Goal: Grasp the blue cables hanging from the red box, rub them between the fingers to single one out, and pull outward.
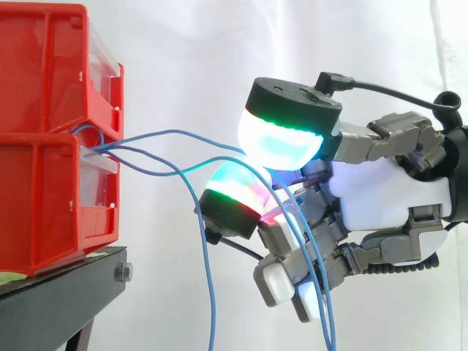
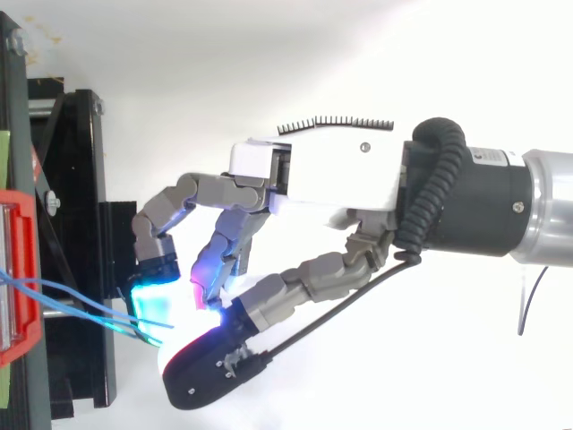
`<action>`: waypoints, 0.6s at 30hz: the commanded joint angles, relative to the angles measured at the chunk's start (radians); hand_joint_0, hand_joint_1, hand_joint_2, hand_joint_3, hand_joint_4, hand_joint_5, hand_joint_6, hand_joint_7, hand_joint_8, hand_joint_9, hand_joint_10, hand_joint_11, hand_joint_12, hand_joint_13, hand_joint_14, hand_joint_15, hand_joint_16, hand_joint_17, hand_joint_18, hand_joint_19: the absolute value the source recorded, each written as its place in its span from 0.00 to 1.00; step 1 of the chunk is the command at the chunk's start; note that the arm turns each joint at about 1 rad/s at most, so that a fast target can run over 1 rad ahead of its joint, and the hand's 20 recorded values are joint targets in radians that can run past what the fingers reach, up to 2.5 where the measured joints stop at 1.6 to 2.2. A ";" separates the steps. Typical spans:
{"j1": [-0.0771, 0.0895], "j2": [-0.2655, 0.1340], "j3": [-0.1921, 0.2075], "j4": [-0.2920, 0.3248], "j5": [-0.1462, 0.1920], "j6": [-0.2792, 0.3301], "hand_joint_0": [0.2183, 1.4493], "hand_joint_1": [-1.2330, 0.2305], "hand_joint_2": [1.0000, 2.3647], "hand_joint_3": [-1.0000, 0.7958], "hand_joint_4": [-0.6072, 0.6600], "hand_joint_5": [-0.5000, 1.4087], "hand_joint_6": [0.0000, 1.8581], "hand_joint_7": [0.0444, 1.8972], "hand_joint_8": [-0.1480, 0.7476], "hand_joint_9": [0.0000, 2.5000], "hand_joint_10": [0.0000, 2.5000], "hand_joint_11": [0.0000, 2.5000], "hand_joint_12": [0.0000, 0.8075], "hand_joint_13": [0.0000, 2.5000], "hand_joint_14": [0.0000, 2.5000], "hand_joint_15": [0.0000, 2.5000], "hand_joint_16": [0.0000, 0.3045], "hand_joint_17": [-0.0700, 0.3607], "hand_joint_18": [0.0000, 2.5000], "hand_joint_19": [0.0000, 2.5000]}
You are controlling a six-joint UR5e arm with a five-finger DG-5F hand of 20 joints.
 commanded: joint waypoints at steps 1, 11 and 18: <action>0.001 0.001 0.001 -0.001 0.000 0.000 0.32 0.27 0.00 0.32 0.59 0.19 0.47 0.62 0.50 0.43 0.01 0.27 0.47 0.40 0.01 0.26 0.15 0.40 0.35 0.29; 0.001 0.009 0.001 -0.029 0.000 0.000 0.42 0.21 0.01 0.40 0.59 0.16 0.51 0.54 0.49 0.38 0.01 0.31 0.47 0.38 0.01 0.26 0.15 0.40 0.36 0.27; -0.001 0.009 0.001 -0.029 0.000 0.000 0.40 0.22 0.01 0.34 0.61 0.16 0.50 0.51 0.49 0.38 0.01 0.31 0.47 0.38 0.01 0.26 0.15 0.40 0.36 0.27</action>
